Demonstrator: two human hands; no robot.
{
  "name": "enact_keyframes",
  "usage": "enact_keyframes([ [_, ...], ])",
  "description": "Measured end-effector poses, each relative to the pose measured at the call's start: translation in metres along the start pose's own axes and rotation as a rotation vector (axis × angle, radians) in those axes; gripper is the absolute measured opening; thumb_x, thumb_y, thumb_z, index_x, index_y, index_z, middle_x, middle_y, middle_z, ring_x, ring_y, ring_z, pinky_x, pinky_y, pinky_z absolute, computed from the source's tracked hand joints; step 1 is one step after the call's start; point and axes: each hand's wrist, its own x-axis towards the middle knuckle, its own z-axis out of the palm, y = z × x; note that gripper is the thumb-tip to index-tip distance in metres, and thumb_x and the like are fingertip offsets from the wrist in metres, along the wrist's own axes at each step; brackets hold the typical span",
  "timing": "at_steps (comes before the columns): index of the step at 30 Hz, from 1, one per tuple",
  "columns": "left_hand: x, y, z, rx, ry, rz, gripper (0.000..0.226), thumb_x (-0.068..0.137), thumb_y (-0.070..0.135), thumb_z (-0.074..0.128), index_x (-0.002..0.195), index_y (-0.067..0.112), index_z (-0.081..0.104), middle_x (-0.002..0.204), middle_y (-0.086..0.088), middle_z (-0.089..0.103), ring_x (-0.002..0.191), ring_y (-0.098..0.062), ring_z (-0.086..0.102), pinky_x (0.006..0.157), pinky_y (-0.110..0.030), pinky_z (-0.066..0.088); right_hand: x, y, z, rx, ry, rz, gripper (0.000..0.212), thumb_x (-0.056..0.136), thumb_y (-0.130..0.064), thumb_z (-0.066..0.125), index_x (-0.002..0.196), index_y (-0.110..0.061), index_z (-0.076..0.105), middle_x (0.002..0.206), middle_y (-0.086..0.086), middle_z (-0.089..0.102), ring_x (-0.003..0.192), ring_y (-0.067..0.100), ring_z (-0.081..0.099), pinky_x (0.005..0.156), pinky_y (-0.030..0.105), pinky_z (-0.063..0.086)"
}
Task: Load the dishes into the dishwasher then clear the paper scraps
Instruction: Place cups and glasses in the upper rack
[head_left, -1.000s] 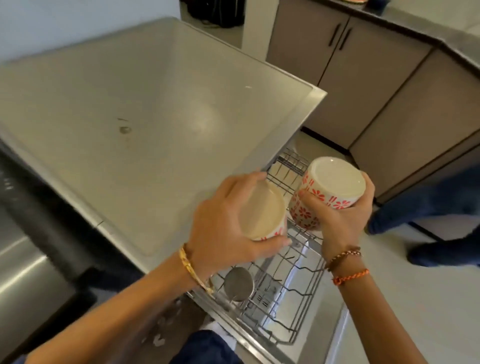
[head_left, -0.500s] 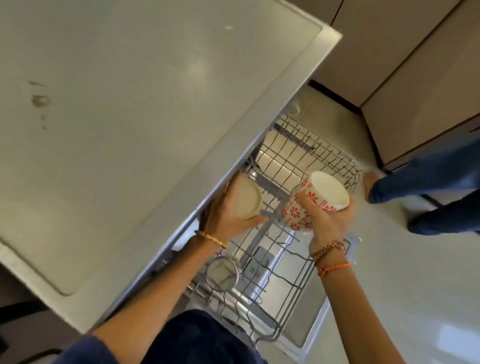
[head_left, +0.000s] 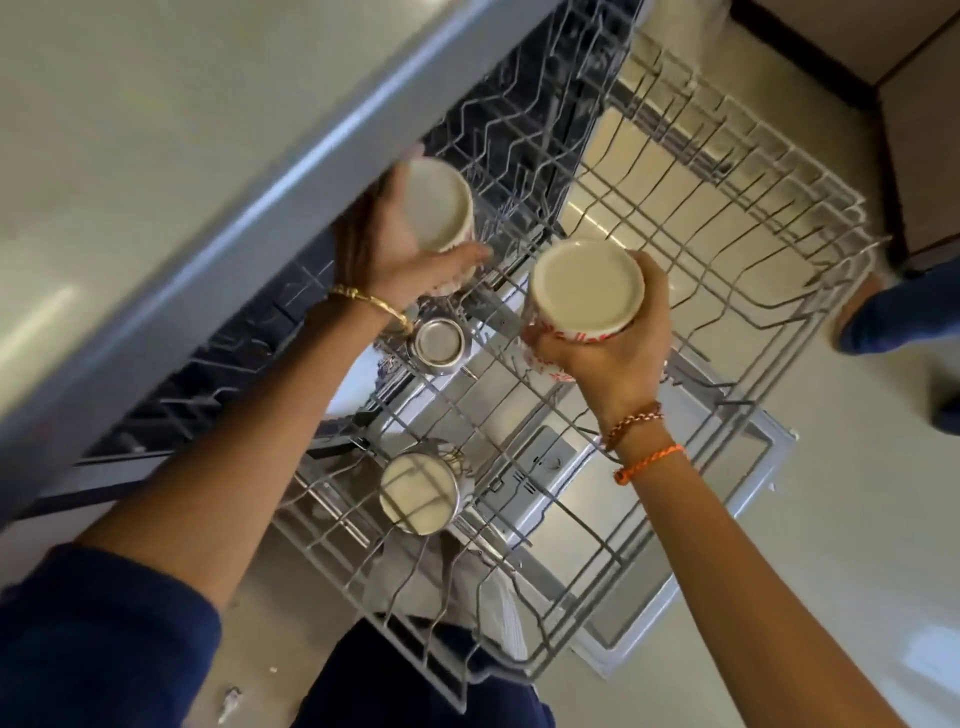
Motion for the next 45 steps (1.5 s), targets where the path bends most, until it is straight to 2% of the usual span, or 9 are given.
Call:
enact_keyframes([
  [5,0.013,-0.013,0.016,0.057,-0.004,0.097,0.127,0.035,0.084,0.056,0.134,0.008,0.043,0.129,-0.021,0.042,0.119,-0.034,0.043,0.092,-0.04,0.041,0.017,0.018,0.016,0.027,0.007,-0.144,0.094,0.043,-0.042,0.078,0.122,-0.004,0.044,0.116,-0.003,0.05,0.109,0.02,0.051,0.094,0.039,0.047],
  [11,0.037,-0.011,0.023,0.109,-0.035,0.014,0.114,0.039,0.068,0.073,0.134,0.013,0.043,0.132,-0.013,0.044,0.122,-0.025,0.042,0.096,-0.029,0.037,0.03,0.028,0.035,-0.001,-0.009,-0.204,0.088,0.044,-0.046,0.075,0.119,-0.015,0.044,0.11,-0.015,0.048,0.104,0.019,0.052,0.089,0.039,0.047],
  [17,0.04,-0.011,0.026,0.159,0.008,0.053,0.097,0.05,0.055,0.081,0.132,0.017,0.044,0.133,-0.006,0.045,0.12,-0.018,0.042,0.091,-0.022,0.033,0.022,0.052,0.035,-0.012,-0.011,-0.257,0.087,0.044,-0.051,0.074,0.119,-0.02,0.042,0.119,-0.005,0.051,0.107,0.022,0.053,0.087,0.038,0.048],
  [23,0.031,-0.005,0.028,0.005,0.158,0.116,0.1,0.044,0.067,0.057,0.128,0.014,0.047,0.125,-0.008,0.046,0.107,-0.01,0.037,0.082,-0.019,0.031,0.013,0.078,0.032,0.075,0.006,-0.169,0.09,0.043,-0.049,0.078,0.119,-0.018,0.041,0.114,-0.016,0.048,0.103,-0.012,0.047,0.088,0.01,0.042],
  [28,0.035,-0.025,0.044,0.025,0.069,0.065,0.109,0.043,0.063,0.061,0.134,0.009,0.038,0.131,-0.014,0.038,0.117,-0.019,0.038,0.085,-0.026,0.036,0.008,0.079,0.032,0.052,0.045,-0.188,0.086,0.044,-0.05,0.077,0.117,-0.025,0.038,0.115,-0.011,0.049,0.105,0.006,0.051,0.09,0.032,0.047],
  [33,0.04,-0.025,0.048,0.108,0.057,0.036,0.092,0.057,0.035,0.082,0.134,0.014,0.038,0.136,-0.009,0.036,0.123,-0.024,0.039,0.081,-0.026,0.038,0.011,0.08,0.033,0.055,0.048,-0.203,0.084,0.045,-0.052,0.075,0.116,-0.031,0.035,0.114,-0.023,0.044,0.102,-0.008,0.047,0.088,0.022,0.046],
  [38,0.03,-0.014,0.038,0.089,0.191,0.133,0.082,0.048,0.056,0.057,0.122,0.031,0.033,0.127,-0.013,0.043,0.116,-0.025,0.045,0.073,-0.026,0.04,0.013,0.082,0.032,0.056,0.029,-0.188,0.084,0.045,-0.055,0.073,0.116,-0.033,0.033,0.114,-0.022,0.043,0.104,-0.001,0.048,0.089,0.008,0.041],
  [41,0.026,-0.021,0.034,0.135,0.165,0.103,0.076,0.046,0.059,0.053,0.112,0.033,0.025,0.128,-0.012,0.042,0.113,-0.022,0.045,0.07,-0.027,0.043,0.01,0.079,0.035,0.029,0.064,-0.186,0.084,0.045,-0.055,0.073,0.117,-0.031,0.035,0.116,-0.014,0.047,0.107,0.011,0.05,0.088,0.019,0.044],
  [45,0.02,-0.029,0.044,0.084,0.068,0.031,0.092,0.049,0.055,0.067,0.128,0.017,0.04,0.132,-0.013,0.038,0.109,-0.017,0.041,0.078,-0.029,0.043,0.008,0.075,0.036,0.01,0.071,-0.171,0.09,0.046,-0.055,0.073,0.121,-0.02,0.037,0.119,-0.001,0.049,0.109,0.022,0.052,0.089,0.033,0.047],
])
